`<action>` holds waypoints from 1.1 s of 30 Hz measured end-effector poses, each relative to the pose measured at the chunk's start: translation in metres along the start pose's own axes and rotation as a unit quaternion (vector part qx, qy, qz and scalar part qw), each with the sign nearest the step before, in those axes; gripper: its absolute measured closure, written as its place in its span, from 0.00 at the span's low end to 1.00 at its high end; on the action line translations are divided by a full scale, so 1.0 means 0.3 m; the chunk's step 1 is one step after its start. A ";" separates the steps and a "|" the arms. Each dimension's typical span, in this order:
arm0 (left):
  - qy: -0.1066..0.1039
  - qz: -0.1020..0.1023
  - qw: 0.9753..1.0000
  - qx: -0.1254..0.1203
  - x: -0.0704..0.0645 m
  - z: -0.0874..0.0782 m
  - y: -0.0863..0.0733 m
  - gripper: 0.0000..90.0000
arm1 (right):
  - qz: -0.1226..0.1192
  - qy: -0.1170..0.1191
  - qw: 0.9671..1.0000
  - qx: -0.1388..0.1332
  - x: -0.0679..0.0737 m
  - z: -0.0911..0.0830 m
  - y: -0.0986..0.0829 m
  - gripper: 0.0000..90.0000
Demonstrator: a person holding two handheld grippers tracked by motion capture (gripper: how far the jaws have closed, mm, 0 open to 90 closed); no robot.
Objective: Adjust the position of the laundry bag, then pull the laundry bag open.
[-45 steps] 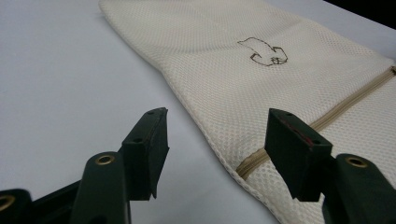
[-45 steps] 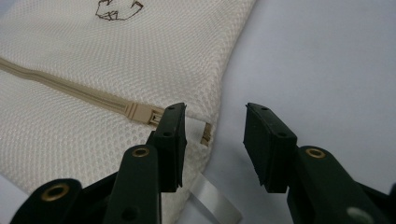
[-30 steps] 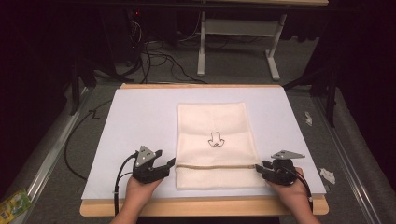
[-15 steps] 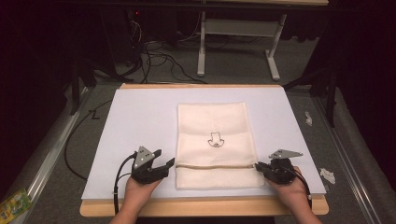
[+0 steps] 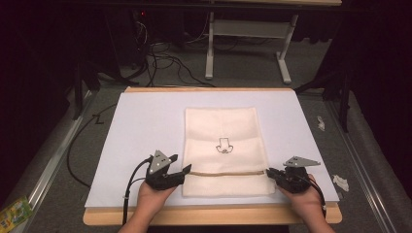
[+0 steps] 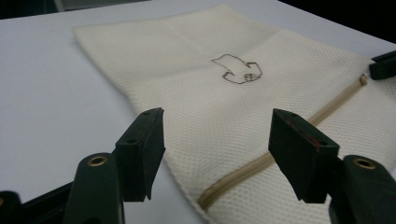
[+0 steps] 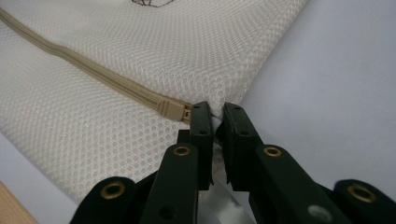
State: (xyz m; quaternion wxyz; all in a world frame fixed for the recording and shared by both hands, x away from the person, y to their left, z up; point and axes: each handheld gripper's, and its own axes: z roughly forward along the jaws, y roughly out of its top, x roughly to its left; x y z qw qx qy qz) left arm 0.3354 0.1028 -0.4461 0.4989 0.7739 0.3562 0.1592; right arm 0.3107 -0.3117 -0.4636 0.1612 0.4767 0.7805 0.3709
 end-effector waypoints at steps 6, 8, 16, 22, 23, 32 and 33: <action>-0.021 -0.008 1.000 0.006 -0.056 0.053 0.016 0.41 | -0.002 0.000 1.000 -0.019 0.014 -0.016 0.013 0.94; -0.018 -0.014 1.000 0.007 -0.073 0.067 0.018 0.43 | -0.003 0.002 1.000 -0.026 0.012 -0.018 0.017 0.94; -0.048 -0.017 0.999 0.004 -0.159 0.137 0.053 0.43 | -0.003 0.007 0.999 -0.042 0.009 -0.022 0.030 0.94; -0.053 -0.017 0.998 0.006 -0.192 0.194 0.073 0.44 | -0.003 0.008 0.999 -0.047 0.002 -0.013 0.032 0.94; -0.055 -0.016 0.998 0.009 -0.198 0.200 0.071 0.44 | -0.004 0.009 0.999 -0.047 0.001 -0.013 0.034 0.94; -0.062 -0.014 0.998 0.003 -0.261 0.255 0.091 0.44 | -0.011 0.011 0.998 -0.053 0.005 -0.020 0.037 0.94; -0.066 -0.016 0.998 0.005 -0.267 0.265 0.096 0.44 | -0.009 0.011 0.998 -0.055 0.008 -0.023 0.037 0.94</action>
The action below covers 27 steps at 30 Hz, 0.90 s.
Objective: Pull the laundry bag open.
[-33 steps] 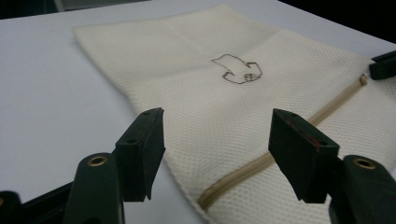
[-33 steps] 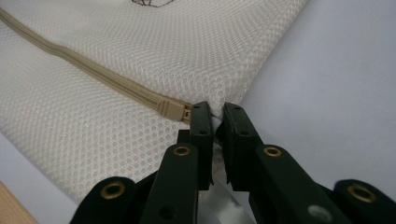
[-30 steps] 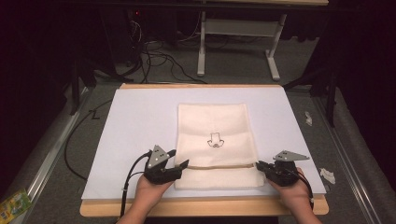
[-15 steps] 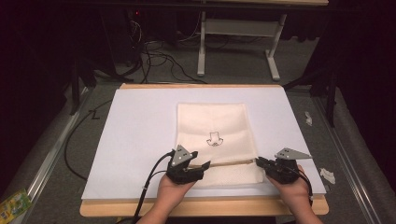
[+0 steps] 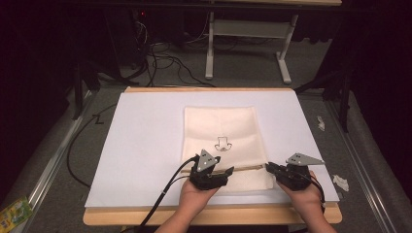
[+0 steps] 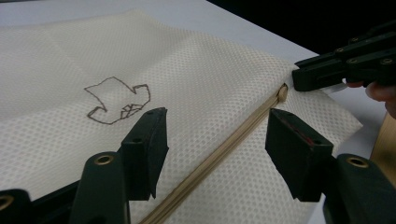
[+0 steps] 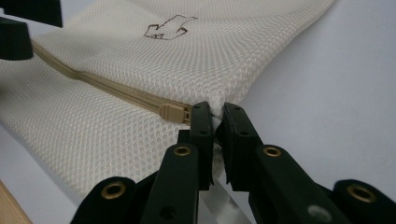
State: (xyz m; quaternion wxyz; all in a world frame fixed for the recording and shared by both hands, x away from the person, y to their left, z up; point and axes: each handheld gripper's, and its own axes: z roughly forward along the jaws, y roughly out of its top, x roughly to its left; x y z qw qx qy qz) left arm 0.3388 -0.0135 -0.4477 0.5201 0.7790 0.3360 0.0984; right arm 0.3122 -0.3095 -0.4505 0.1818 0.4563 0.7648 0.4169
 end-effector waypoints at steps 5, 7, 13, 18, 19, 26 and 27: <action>-0.019 0.001 1.000 0.010 -0.025 0.058 0.017 0.47 | -0.003 -0.001 1.000 -0.005 0.007 -0.001 0.003 0.94; -0.026 0.005 0.999 0.018 -0.039 0.084 0.018 0.49 | -0.004 -0.002 1.000 -0.006 0.007 -0.002 0.003 0.94; -0.041 0.003 0.999 0.021 -0.068 0.135 0.003 0.58 | -0.005 0.000 1.000 -0.008 0.010 -0.003 -0.003 0.94; -0.051 0.003 0.998 0.022 -0.101 0.161 -0.014 0.66 | -0.015 0.005 1.000 -0.014 0.020 -0.013 0.003 0.94; -0.056 0.002 0.998 0.023 -0.106 0.166 -0.015 0.68 | -0.015 0.006 1.000 -0.018 0.023 -0.017 0.005 0.94; -0.065 -0.006 0.998 0.021 -0.137 0.207 -0.010 0.80 | -0.014 0.012 1.000 -0.022 0.023 -0.016 0.001 0.94; -0.064 -0.004 0.998 0.022 -0.141 0.212 -0.010 0.81 | -0.012 0.011 1.000 -0.022 0.021 -0.017 0.002 0.94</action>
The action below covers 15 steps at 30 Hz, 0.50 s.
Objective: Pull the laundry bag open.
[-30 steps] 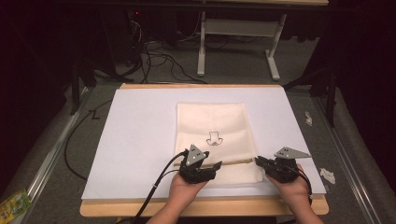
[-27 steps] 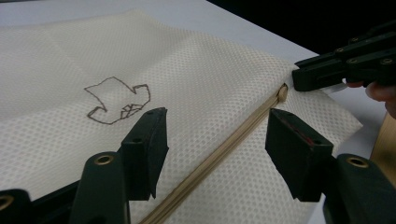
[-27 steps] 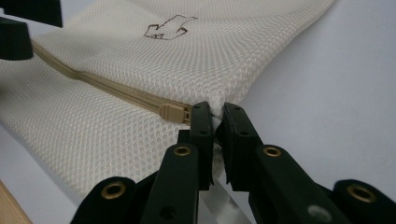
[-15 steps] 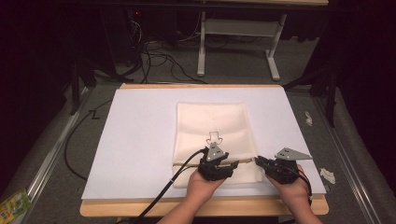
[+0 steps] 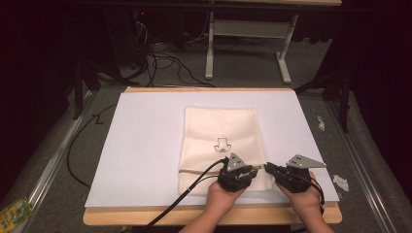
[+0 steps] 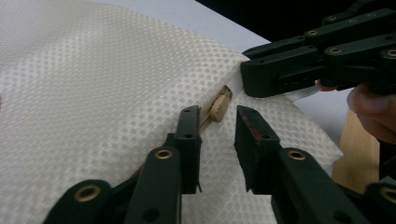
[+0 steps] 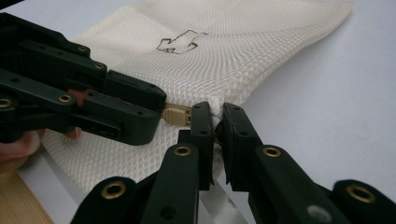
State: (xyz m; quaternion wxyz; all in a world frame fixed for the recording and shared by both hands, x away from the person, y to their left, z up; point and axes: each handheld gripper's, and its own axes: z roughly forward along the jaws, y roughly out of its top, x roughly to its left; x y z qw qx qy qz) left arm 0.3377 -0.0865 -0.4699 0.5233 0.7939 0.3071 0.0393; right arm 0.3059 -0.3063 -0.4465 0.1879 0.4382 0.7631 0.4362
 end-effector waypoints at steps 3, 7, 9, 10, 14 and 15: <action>-0.002 -0.001 1.000 0.002 -0.009 0.015 0.003 0.86 | 0.003 0.002 1.000 -0.003 -0.001 0.000 0.001 0.94; 0.005 -0.003 1.000 -0.001 -0.021 0.026 0.006 0.88 | 0.003 0.005 1.000 -0.005 0.002 -0.001 0.003 0.94; 0.009 -0.008 1.000 -0.005 -0.023 0.029 0.005 0.90 | 0.005 0.005 1.000 -0.006 0.005 -0.003 0.004 0.94; 0.009 -0.008 1.000 -0.008 -0.024 0.030 0.005 0.90 | 0.005 0.005 1.000 -0.007 0.005 -0.003 0.004 0.94; 0.010 -0.008 1.000 -0.019 -0.027 0.027 0.007 0.96 | 0.005 0.007 1.000 -0.010 0.005 -0.004 0.005 0.94; 0.009 -0.006 1.000 -0.018 -0.027 0.025 0.008 0.96 | 0.006 0.007 1.000 -0.010 0.005 -0.004 0.005 0.94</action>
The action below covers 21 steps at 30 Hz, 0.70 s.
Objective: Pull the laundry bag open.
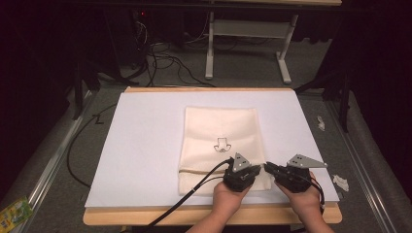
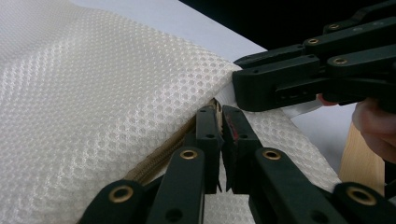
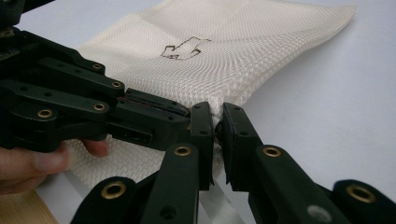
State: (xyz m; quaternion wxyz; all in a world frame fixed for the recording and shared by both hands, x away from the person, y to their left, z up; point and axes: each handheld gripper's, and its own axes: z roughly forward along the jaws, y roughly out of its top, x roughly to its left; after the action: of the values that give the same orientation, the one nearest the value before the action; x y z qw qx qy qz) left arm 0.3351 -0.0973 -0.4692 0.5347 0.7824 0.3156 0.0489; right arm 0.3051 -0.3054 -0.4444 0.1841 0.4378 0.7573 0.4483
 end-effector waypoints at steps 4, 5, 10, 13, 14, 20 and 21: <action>0.004 0.003 1.000 0.002 -0.001 -0.004 -0.001 0.96 | -0.004 0.002 1.000 0.001 0.000 0.001 0.000 0.94; 0.006 0.004 1.000 0.003 -0.001 -0.004 -0.001 0.97 | -0.003 0.002 1.000 0.002 0.002 0.001 0.000 0.94; 0.005 -0.002 1.000 0.003 0.001 -0.011 0.000 0.97 | -0.005 0.003 1.000 0.000 0.003 0.001 0.001 0.94; 0.003 -0.004 1.000 0.004 0.005 -0.017 0.000 0.97 | -0.006 0.002 1.000 0.000 0.006 0.000 0.002 0.95; 0.004 -0.003 1.000 0.004 0.006 -0.018 0.000 0.97 | -0.006 0.001 1.000 0.000 0.008 0.000 0.003 0.95; 0.004 -0.004 1.000 0.005 0.008 -0.025 0.001 0.97 | -0.005 0.000 1.000 0.001 0.013 -0.002 0.007 0.95; 0.004 -0.003 1.000 0.006 0.008 -0.026 0.001 0.97 | -0.001 0.001 1.000 0.002 0.014 -0.002 0.007 0.96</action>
State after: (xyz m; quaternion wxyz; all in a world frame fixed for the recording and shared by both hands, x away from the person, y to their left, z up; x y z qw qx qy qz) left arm 0.3340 -0.0896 -0.4662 0.5285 0.7845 0.3207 0.0481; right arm 0.3034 -0.3018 -0.4418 0.1832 0.4374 0.7584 0.4472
